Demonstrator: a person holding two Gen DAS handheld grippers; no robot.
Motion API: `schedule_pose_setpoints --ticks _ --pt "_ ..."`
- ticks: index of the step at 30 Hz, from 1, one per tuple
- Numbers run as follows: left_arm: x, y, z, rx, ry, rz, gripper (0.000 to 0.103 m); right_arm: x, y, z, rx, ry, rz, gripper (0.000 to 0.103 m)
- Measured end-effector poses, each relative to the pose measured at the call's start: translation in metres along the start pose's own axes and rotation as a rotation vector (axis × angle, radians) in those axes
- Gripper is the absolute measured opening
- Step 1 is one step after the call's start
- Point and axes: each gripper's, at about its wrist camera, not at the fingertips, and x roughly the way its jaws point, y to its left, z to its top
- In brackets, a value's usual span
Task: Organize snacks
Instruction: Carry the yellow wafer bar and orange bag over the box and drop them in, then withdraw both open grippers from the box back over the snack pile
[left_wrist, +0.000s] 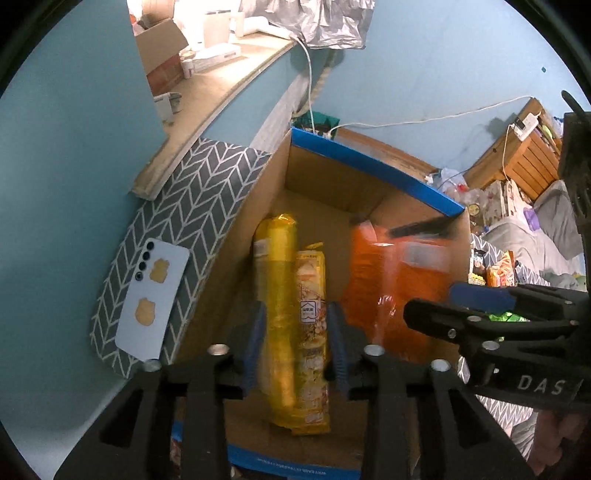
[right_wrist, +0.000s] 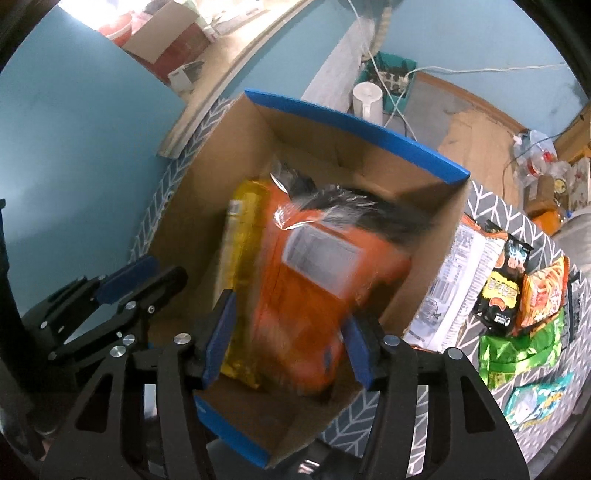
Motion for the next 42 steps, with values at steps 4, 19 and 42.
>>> schedule_pose_setpoints --ticks 4,19,42 --pt "-0.005 0.001 0.0 -0.018 -0.011 -0.001 0.045 -0.01 -0.002 0.0 0.009 -0.03 -0.017 0.07" --pt "-0.031 -0.038 -0.001 0.063 -0.07 -0.013 0.062 -0.048 -0.048 -0.019 0.14 -0.073 -0.042 0.076" --pt "-0.037 -0.155 -0.008 0.284 -0.066 -0.088 0.073 -0.109 -0.171 -0.102 0.438 -0.12 -0.097 0.08"
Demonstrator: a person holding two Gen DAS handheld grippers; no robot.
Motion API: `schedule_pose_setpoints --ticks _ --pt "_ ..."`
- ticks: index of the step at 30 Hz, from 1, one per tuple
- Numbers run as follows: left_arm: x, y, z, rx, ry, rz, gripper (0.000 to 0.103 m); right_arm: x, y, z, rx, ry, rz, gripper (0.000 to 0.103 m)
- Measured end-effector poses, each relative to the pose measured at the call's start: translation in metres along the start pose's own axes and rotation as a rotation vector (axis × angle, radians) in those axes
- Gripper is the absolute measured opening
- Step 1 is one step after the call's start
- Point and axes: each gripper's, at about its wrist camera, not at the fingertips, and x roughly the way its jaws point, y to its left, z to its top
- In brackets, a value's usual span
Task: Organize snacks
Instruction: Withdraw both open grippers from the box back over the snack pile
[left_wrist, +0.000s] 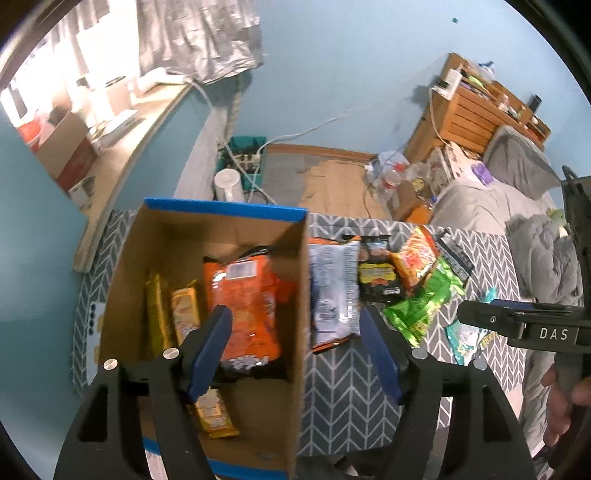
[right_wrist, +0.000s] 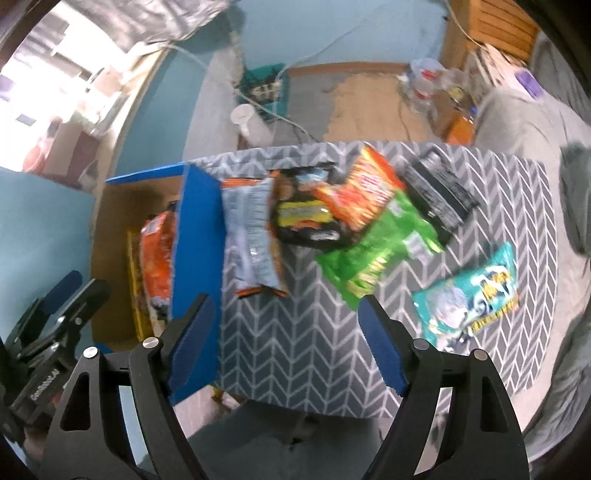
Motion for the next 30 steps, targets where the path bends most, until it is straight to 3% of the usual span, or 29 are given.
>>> schedule_pose_setpoints --ticks 18,24,30 --pt "0.034 -0.089 0.007 0.212 0.057 -0.074 0.077 -0.011 -0.14 -0.034 0.31 -0.008 -0.054 0.08" --pt "0.055 -0.115 0.008 0.259 0.11 -0.106 0.077 -0.009 -0.181 -0.042 0.405 -0.02 -0.075 0.08" --pt "0.072 -0.14 0.008 0.325 0.13 -0.119 0.078 0.007 -0.216 -0.051 0.514 -0.01 -0.052 0.08"
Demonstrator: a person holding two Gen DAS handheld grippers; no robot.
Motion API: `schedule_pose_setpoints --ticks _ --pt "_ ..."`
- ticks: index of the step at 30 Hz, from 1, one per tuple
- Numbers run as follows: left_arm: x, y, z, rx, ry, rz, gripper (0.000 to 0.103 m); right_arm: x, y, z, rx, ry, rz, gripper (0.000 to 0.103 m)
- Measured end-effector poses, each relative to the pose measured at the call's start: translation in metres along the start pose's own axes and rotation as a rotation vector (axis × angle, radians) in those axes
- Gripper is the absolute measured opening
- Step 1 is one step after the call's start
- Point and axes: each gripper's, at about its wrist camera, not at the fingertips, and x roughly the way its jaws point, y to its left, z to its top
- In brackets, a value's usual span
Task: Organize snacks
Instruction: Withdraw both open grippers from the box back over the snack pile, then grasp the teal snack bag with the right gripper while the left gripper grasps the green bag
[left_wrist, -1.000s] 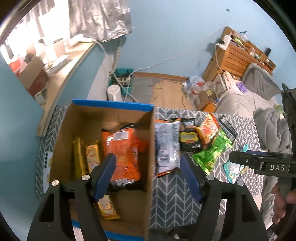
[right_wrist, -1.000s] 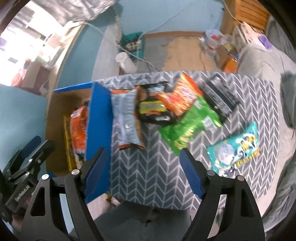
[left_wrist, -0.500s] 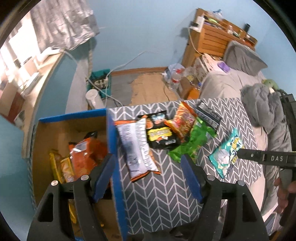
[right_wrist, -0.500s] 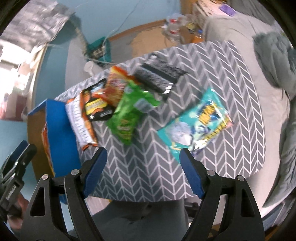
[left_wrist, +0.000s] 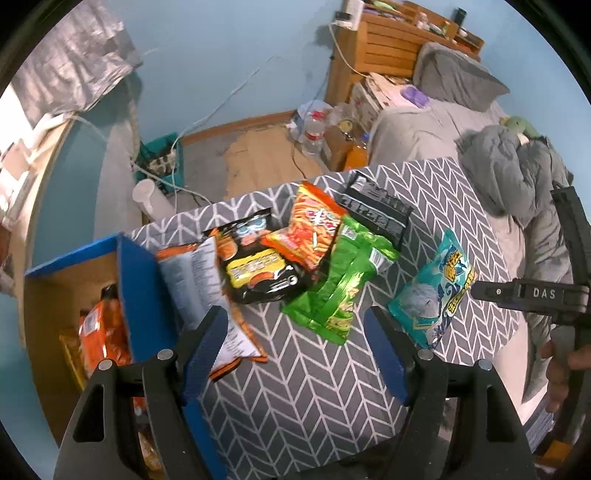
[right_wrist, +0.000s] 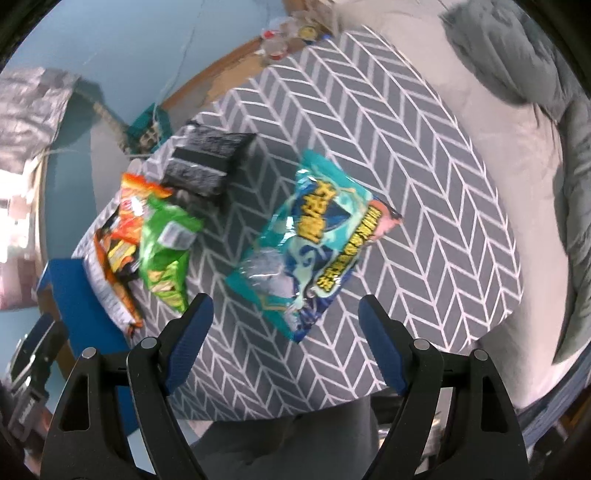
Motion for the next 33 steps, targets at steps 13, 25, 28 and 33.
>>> schedule_pose_setpoints --ticks 13,25,28,33 --pt "0.051 -0.031 0.019 0.118 0.07 0.0 0.079 0.049 -0.047 0.012 0.271 0.024 0.101 0.08" --pt "0.079 -0.031 0.029 0.138 0.104 -0.012 0.079 0.088 -0.022 0.041 0.283 0.009 -0.051 0.082" --pt "0.084 -0.03 0.031 0.13 0.115 -0.017 0.079 0.093 -0.009 0.05 0.273 -0.001 -0.104 0.083" --pt "0.09 -0.03 0.033 0.131 0.126 -0.031 0.079 0.11 0.021 0.062 0.214 0.013 -0.256 0.087"
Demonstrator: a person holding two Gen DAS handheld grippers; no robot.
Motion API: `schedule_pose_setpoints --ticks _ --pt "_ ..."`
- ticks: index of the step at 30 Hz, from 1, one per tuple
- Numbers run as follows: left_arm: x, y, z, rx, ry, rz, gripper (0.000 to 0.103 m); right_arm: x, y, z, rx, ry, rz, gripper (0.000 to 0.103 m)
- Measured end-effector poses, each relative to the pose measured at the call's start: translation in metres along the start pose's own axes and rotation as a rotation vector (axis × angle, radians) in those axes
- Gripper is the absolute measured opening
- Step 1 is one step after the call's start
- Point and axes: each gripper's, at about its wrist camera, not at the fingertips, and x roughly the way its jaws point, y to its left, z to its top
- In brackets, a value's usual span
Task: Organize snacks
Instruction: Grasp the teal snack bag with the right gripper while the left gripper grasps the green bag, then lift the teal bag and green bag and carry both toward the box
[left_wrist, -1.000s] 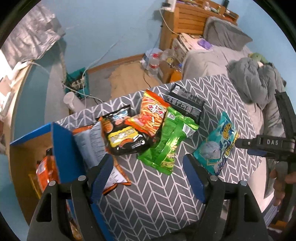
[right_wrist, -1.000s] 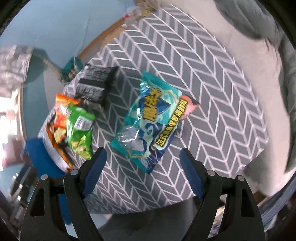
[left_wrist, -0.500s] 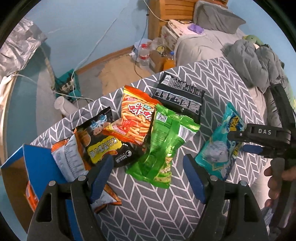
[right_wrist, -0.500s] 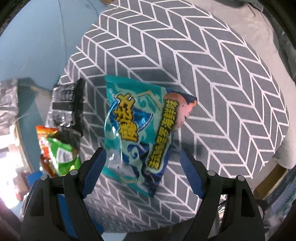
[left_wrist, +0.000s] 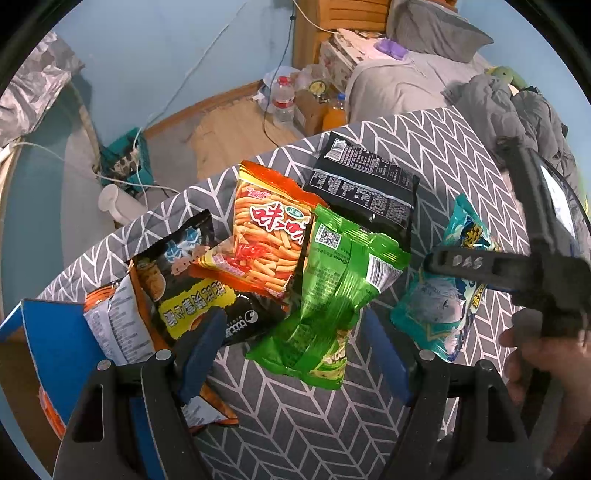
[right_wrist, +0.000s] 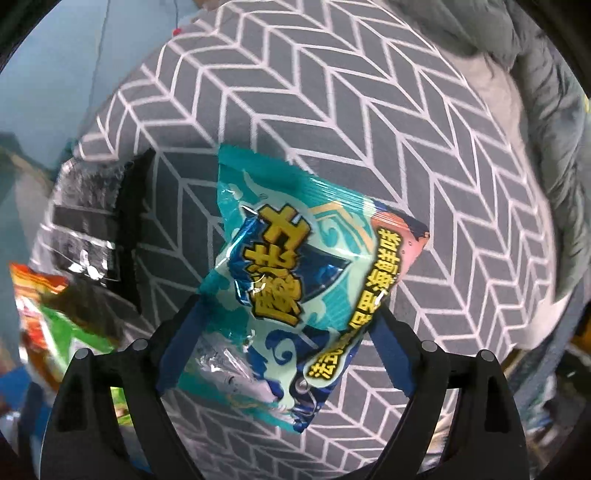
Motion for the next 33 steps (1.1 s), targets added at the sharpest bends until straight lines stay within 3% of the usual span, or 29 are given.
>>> schedule_pose_setpoints --ticks 3,8,14,19,21,24,28,33 --pt "0.006 -0.002 0.003 0.009 0.012 0.0 0.079 0.002 0.02 0.0 -0.062 -0.039 -0.036 0.087" --pt "0.019 -0.008 0.008 0.033 0.039 -0.004 0.079 0.005 0.034 -0.002 -0.148 -0.05 -0.022 0.087" --pt "0.033 -0.012 0.009 0.035 0.069 -0.016 0.079 -0.004 0.016 -0.034 -0.26 -0.078 -0.001 0.069" --pt "0.039 -0.012 0.008 0.002 0.063 -0.045 0.078 -0.005 0.01 -0.044 -0.346 -0.09 0.031 0.064" --pt "0.041 -0.013 0.008 -0.005 0.066 -0.066 0.059 -0.007 0.003 -0.048 -0.376 -0.095 0.036 0.063" --pt "0.042 -0.019 0.004 0.01 0.081 -0.071 0.041 -0.012 -0.007 -0.057 -0.402 -0.103 0.055 0.063" --pt "0.038 -0.029 0.0 0.053 0.05 -0.033 0.035 -0.023 -0.017 -0.068 -0.433 -0.116 0.062 0.064" --pt "0.031 -0.03 -0.006 0.038 0.035 -0.028 0.031 -0.037 -0.026 -0.08 -0.463 -0.117 0.07 0.064"
